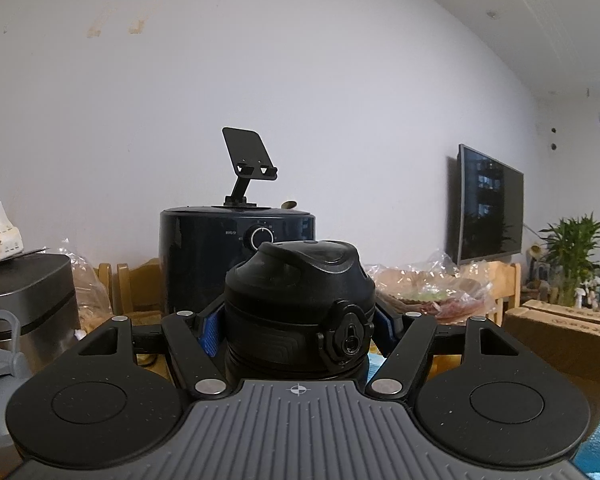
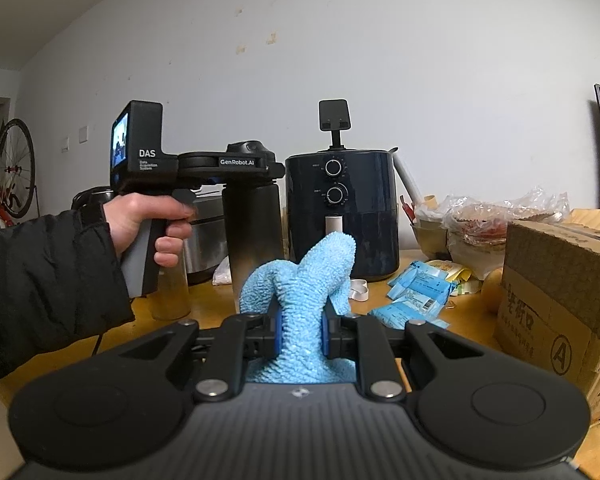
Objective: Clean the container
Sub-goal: 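Lift the gradient bottle by its cap with the left gripper while the right holds the towel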
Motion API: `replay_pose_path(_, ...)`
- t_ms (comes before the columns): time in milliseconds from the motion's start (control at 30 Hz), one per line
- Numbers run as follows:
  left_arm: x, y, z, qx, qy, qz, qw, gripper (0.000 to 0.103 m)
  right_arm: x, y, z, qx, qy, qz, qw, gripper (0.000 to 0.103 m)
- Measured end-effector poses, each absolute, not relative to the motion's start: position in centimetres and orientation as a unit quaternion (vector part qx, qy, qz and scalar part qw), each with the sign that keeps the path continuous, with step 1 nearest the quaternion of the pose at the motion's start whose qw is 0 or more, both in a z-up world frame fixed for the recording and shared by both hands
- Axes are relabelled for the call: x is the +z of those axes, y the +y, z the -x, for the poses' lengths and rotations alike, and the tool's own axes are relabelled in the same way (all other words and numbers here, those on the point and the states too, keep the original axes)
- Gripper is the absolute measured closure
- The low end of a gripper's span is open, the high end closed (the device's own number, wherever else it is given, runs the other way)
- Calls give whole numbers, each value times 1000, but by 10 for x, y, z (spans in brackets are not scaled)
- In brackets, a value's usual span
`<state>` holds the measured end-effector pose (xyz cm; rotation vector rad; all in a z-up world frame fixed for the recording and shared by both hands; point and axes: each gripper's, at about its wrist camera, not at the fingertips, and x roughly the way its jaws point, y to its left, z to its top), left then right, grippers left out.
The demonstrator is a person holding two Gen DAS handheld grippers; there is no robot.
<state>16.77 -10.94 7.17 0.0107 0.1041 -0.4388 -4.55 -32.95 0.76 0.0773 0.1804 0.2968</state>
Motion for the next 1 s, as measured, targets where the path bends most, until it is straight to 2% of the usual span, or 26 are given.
replay_pose_path(1000, 89, -78, -99, -232, 50, -6, 971, 35, 7, -313, 58, 165, 92, -43, 981, 91)
